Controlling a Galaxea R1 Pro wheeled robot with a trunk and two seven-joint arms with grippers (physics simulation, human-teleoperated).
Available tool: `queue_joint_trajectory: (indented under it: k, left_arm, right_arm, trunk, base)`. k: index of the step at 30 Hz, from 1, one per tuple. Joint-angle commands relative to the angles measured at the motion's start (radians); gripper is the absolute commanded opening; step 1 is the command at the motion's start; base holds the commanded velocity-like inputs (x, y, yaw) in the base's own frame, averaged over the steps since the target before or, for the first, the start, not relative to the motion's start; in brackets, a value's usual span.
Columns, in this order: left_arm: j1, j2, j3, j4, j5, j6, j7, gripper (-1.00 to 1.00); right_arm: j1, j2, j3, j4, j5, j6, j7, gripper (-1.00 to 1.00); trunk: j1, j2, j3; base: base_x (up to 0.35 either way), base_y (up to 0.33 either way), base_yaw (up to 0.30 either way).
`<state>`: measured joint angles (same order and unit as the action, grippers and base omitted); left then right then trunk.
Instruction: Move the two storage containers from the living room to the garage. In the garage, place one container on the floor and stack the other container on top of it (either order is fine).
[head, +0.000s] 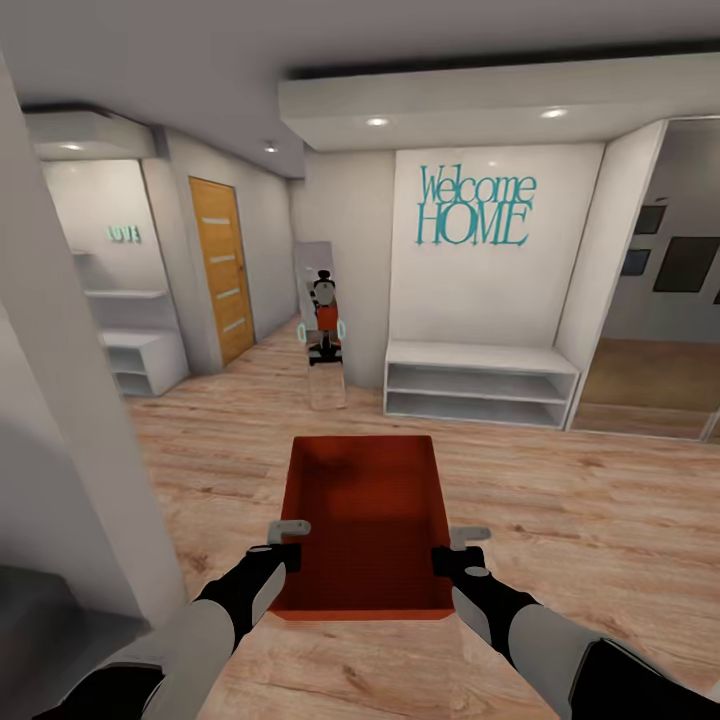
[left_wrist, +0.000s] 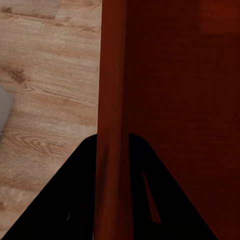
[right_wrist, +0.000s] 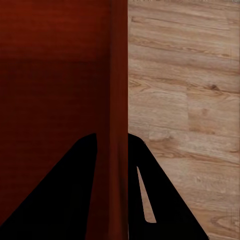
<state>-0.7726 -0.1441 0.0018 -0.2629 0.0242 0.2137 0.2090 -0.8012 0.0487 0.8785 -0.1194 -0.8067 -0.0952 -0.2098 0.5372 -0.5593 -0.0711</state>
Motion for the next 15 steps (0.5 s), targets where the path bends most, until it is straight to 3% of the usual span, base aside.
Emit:
queue_joint_trajectory:
  k: [1, 15]
  left_arm:
    - [-0.001, 0.041, 0.003, -0.003, -0.020, 0.009, 0.009, -1.00]
    - [-0.001, 0.041, 0.003, -0.002, -0.020, 0.009, 0.008, -1.00]
  right_arm:
    - [-0.001, -0.010, -0.004, 0.024, -0.008, -0.006, -0.006, -1.00]
    - [-0.001, -0.010, -0.007, 0.024, -0.008, -0.006, -0.006, -1.00]
  trunk:
    - [0.001, -0.002, -0.002]
    - [0.001, -0.002, -0.002]
  base:
    - [0.323, 0.000, 0.000]
    - [0.323, 0.000, 0.000]
